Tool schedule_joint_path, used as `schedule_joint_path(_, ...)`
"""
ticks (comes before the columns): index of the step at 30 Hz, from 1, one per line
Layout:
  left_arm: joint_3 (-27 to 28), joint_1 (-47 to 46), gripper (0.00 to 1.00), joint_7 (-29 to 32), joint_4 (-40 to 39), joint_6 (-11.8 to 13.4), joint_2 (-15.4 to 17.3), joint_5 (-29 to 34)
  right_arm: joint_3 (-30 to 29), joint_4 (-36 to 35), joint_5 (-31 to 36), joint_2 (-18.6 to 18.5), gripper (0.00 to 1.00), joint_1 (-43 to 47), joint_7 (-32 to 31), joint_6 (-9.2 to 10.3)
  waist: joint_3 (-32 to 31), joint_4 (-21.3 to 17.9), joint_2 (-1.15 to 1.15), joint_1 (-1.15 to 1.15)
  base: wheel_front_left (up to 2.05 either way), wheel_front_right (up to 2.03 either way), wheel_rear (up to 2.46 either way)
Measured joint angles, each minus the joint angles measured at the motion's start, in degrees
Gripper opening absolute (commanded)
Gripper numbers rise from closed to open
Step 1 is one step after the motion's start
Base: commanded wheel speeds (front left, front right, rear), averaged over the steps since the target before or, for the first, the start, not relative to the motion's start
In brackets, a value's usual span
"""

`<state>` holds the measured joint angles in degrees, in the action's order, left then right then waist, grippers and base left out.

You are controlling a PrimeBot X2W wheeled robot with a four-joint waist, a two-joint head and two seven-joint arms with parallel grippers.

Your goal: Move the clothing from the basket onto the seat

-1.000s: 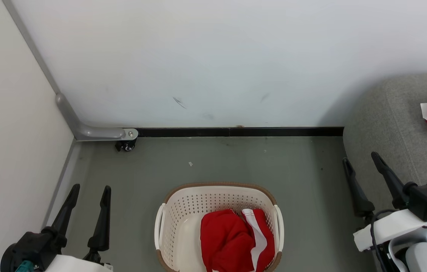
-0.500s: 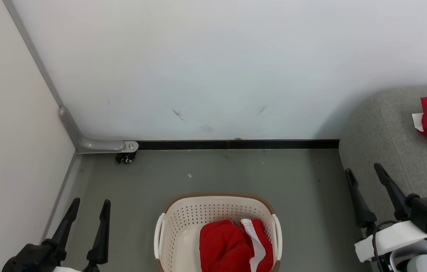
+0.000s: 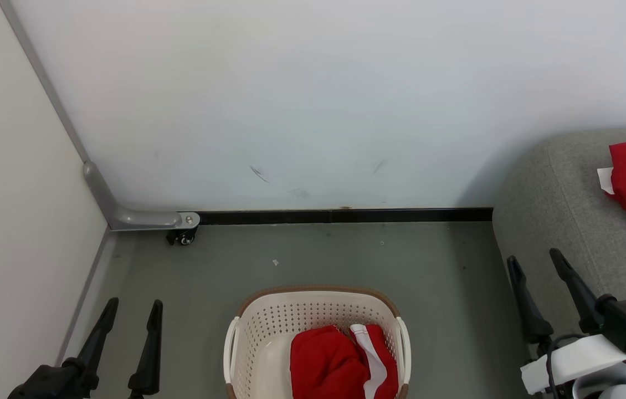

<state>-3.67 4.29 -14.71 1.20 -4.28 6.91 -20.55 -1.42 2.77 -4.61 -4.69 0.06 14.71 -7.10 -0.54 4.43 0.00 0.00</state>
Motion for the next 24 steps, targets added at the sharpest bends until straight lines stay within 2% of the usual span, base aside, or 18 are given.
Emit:
schedule_joint_path(15,0.0,0.0,1.00,0.0,0.0,-1.0,-1.0,1.0,-0.2,-0.9,0.0,0.7,1.00,0.0,0.0,0.00,0.5,-0.3,0.00,0.00,0.00,0.00,0.00)
schedule_joint_path(24,-1.9,0.0,1.00,0.0,1.0,-2.0,-1.3,1.4,-1.9,-2.4,-0.2,1.2,1.00,1.0,0.0,0.01,1.3,-0.7,0.00,0.00,0.00,0.00,0.00)
